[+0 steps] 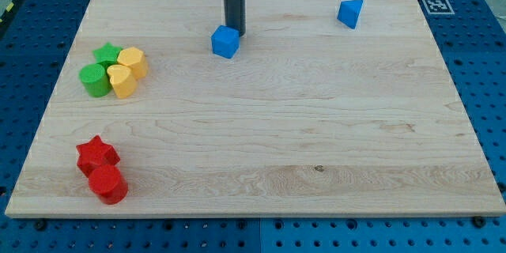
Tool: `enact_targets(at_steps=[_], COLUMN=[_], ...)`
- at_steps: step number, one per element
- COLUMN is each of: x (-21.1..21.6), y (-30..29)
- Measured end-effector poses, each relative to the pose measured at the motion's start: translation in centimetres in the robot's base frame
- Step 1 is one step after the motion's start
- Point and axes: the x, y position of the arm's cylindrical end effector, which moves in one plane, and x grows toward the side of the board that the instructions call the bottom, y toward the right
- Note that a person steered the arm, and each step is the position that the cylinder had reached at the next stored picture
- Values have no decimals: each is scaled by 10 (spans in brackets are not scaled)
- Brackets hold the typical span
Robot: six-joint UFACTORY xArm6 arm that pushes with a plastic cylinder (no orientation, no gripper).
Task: Slide the blue cube towards the yellow heart
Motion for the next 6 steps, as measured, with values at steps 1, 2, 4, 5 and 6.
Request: enact_targets(at_steps=[1, 2, 4, 5, 6], x=[0, 0, 0, 0, 0], y=[-24, -33, -58, -64, -64])
